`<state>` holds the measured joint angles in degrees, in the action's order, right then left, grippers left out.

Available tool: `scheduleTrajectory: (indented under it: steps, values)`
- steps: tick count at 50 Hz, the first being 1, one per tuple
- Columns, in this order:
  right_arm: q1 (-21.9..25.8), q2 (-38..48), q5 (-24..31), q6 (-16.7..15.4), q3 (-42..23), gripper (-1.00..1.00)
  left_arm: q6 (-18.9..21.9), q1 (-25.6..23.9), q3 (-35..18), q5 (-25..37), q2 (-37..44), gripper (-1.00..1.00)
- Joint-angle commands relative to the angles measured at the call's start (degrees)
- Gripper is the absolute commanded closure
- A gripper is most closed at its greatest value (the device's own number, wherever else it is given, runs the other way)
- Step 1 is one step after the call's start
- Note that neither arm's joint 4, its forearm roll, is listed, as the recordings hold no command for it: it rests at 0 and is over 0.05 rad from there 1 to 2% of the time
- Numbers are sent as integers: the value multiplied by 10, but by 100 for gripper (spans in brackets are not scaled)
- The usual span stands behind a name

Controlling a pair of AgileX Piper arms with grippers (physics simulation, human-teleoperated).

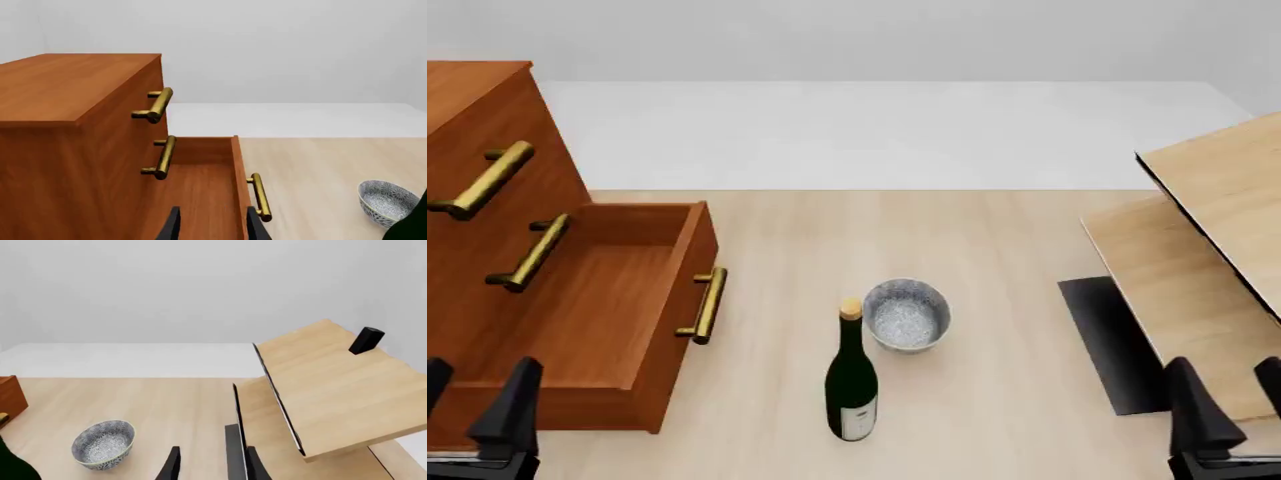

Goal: Put the wine bottle in the bottom drawer of the cabinet.

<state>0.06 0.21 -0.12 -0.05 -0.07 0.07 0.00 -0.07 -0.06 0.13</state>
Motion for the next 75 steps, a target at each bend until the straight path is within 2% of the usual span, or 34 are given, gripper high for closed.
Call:
scheduleTrajectory:
  steps: [1, 18, 21, 23, 25, 27, 29, 31, 33, 40, 44, 46, 50, 53, 58, 61, 64, 65, 75]
  values:
    - [5, 5, -3, -5, -2, -100, 2, -3, -1, 2, 2, -100]
    - [15, 5, -2, -16, -4, -100, 13, -4, -5, -3, 20, -100]
    - [18, 3, 0, -18, -5, -100, 11, -3, -27, 14, 21, -100]
    - [18, 2, 1, -19, -5, -100, -5, 6, -44, 29, 14, -100]
    - [20, 1, 2, -16, -7, -100, 17, 0, -46, 34, 16, -100]
    - [22, 0, 3, -15, -7, -100, 5, 9, -52, 45, 9, -100]
    - [23, 1, 3, -16, -8, -100, 21, 0, -62, 61, 3, -100]
    - [23, 0, 4, -15, -9, -100, 5, 8, -76, 74, 4, -100]
    - [24, -1, 4, -15, -9, -100, 25, -2, -86, 80, 3, -100]
    - [27, -1, 4, -15, -10, -100, 44, -7, -135, 100, 24, -100]
    - [29, 0, 5, -15, -11, -100, 36, -2, -160, 105, 45, -100]
    - [28, -1, 6, -15, -13, -100, 15, 13, -172, 97, 94, -100]
    - [27, -1, 8, -14, -13, -100, 31, 4, -212, 102, 142, -100]
    - [27, -1, 8, -14, -13, -100, 17, -5, -245, 114, 164, -100]
    - [27, -1, 9, -13, -13, -100, 25, -15, -284, 119, 220, -100]
    - [27, -1, 9, -11, -12, -100, 0, -30, -320, 138, 246, -100]
    - [28, -1, 10, -11, -12, -100, 4, -36, -345, 153, 261, -100]
    - [28, -1, 10, -12, -12, -100, -11, -35, -355, 163, 275, -100]
    - [28, 0, 12, -14, -9, -100, -6, -59, -405, 213, 336, -100]
